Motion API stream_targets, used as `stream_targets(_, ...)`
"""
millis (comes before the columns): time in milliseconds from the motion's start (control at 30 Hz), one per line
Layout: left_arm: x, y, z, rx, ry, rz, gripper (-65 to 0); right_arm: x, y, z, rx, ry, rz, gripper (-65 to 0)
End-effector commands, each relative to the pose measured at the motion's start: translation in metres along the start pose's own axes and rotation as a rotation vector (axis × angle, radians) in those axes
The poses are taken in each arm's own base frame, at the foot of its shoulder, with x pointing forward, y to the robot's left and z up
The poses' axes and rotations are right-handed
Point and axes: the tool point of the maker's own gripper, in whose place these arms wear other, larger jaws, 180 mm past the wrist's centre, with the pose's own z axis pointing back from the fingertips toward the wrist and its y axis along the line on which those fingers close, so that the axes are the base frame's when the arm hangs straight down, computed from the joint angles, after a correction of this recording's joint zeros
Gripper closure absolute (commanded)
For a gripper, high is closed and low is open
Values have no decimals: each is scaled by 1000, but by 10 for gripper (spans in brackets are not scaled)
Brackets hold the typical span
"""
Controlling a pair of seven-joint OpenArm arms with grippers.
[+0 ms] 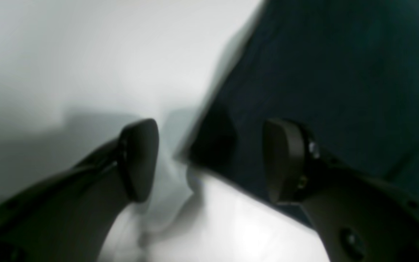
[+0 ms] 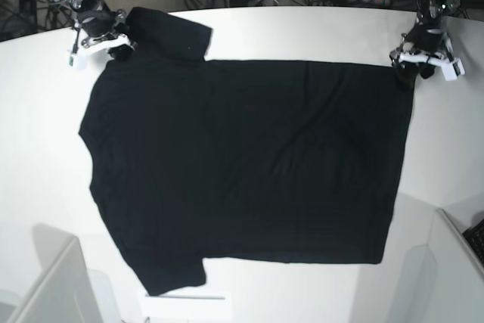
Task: Fold the T-shirt properly
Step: 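Close both grippers on the shoulder corners and lift them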
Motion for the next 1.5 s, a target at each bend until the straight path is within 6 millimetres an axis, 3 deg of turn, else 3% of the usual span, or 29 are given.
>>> stream_targets(0, -1, -2, -1, -8, 15, 0, -433, -17, -14, 3, -56, 71, 10, 0)
stream_targets(133, -4, -13, -7, -25, 13, 24, -433, -17, -14, 3, -56, 71, 10, 0)
stream_targets(300, -10, -9, -6, -17, 28, 32, -402, -17, -15, 4, -58, 71, 9, 0)
stream_targets(533, -12, -5, -6, -9, 36, 29, 0, -16, -15, 4, -57, 69, 10, 0)
stream_targets(700, -15, 1, -1, 4, 45, 22, 0, -9, -9, 11, -49, 39, 30, 0)
stream_targets(900, -2, -7, 20, -21, 27, -61, 0, 6, 6, 29, -26, -13, 79, 0)
stream_targets(1300, -17, -6, 57, -18, 78, -128, 0, -3, 4, 44, -39, -5, 96, 0)
stream_targets(1467, 7, 4, 63, 8, 32, -155, 0, 6, 12, 51, -25, -34, 120, 0)
